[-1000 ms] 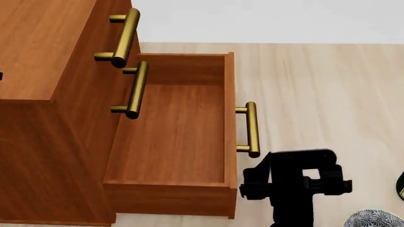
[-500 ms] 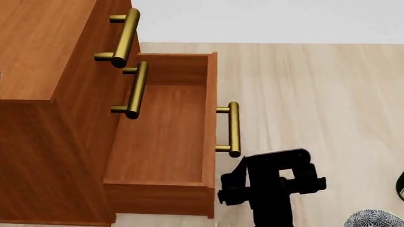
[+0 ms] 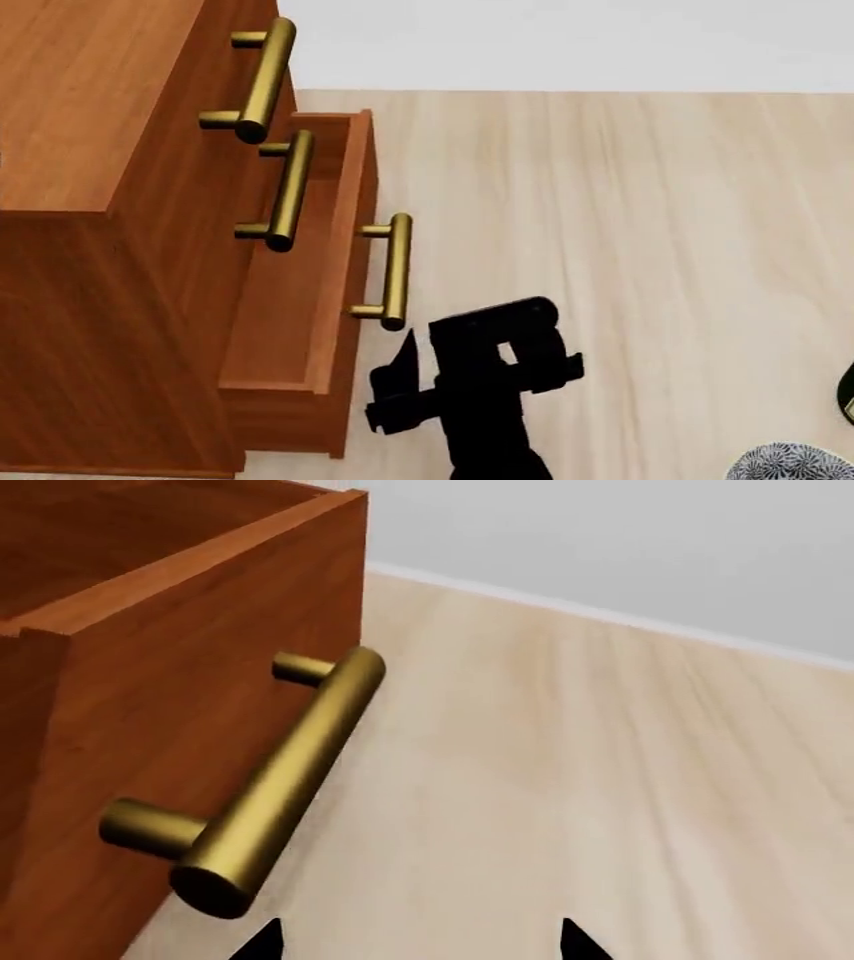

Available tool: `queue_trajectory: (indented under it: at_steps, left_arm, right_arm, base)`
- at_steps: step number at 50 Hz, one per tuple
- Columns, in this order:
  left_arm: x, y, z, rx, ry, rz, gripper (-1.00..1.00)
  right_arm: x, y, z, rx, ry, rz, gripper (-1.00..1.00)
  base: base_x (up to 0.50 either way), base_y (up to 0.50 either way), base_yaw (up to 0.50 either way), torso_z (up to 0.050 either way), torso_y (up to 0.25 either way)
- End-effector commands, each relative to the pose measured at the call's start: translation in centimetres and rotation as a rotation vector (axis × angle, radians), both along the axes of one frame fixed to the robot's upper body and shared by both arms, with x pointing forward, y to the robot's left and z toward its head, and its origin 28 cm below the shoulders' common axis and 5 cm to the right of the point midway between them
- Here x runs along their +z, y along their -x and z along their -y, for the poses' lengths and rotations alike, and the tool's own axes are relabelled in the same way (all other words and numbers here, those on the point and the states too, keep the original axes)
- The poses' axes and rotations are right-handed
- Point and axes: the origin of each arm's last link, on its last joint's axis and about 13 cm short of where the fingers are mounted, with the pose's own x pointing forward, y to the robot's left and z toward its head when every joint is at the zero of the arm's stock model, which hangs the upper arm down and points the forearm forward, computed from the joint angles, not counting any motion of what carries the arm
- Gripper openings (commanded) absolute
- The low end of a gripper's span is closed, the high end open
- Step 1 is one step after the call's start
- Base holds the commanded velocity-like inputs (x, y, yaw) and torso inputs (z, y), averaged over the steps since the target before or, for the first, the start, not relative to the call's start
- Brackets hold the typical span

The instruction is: Close the bottom drawer of the cabinet and open the top drawer.

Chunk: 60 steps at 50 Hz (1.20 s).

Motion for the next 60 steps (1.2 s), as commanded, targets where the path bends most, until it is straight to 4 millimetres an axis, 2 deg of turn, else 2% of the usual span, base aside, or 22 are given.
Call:
queue_trajectory:
  at_steps: [1,9,23,40,60]
  left_arm:
    - [0.1,0.2,-0.5,0.016,0.001,0.002,1.00]
    - [0.2,0.4,-0.8,0.030,0.001,0.003,1.00]
    - [0.6,0.6,-0.8,0.037,-0.008,0.010,1.00]
    - [0.7,0.7,-0.8,0.036,-0.008,0.012,1.00]
    - [1.0,0.9,-1.0,0.046,-0.009,0.021,1.00]
  right_arm:
    - [0.7,-0.6,-2.5,0.102,-0.032,-0.008,1.00]
    - [1.5,-0.6,-4.0,0.166,-0.049,-0.017,1.00]
    - [1.5,0.3,-5.9,0.263,-0.074,-0.059,1.00]
    - [1.7,0.9,-6.9,0.380,-0.109,-0.091,1.00]
    - [2.8,0.7,-7.5,0.498,-0.196,-0.169,1.00]
  base:
    - [0.00,0.00,0.00,0.000,0.000]
    - [0.00,0.00,0.00,0.000,0.000]
    - [0.00,0.00,0.00,0.000,0.000]
    - [0.00,0.00,0.00,0.000,0.000]
    - [0.00,0.00,0.00,0.000,0.000]
